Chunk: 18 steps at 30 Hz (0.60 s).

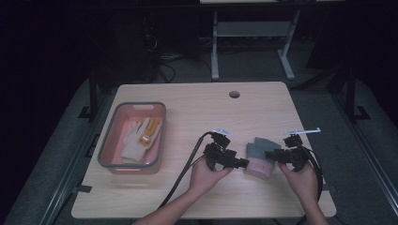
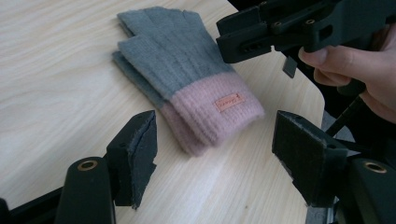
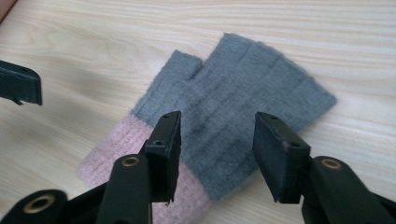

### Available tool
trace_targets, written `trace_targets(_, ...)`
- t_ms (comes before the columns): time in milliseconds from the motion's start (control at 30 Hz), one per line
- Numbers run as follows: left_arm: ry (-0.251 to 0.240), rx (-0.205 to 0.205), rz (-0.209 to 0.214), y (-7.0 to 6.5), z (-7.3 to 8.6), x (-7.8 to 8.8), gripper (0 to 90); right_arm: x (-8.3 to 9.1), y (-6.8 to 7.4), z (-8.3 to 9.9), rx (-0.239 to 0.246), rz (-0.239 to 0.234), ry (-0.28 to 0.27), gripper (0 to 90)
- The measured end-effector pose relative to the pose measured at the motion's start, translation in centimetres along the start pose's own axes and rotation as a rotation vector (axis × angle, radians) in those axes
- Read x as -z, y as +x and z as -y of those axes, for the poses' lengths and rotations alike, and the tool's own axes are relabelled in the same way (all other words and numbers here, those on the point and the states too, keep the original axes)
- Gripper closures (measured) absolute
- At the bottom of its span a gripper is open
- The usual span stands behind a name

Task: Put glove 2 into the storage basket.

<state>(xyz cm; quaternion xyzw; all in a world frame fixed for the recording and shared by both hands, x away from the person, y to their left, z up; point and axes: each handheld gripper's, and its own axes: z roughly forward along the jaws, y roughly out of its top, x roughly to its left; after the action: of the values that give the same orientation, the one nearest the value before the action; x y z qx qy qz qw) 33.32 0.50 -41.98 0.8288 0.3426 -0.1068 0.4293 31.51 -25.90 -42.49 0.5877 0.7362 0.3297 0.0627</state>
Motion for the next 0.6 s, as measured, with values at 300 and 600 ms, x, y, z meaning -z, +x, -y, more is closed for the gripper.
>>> trace_targets(300, 0.02, 0.039, 0.013, 0.2, -0.3, -1.9, 30.5, 0.1, -1.4, 0.9, -0.052, -0.01, -0.007, 48.9)
trace_targets(600, 0.048, 0.094, 0.01, 0.9, -0.2, -4.0, 31.7, -0.3, -2.0, 1.5, -0.079, -0.032, -0.001, 46.6)
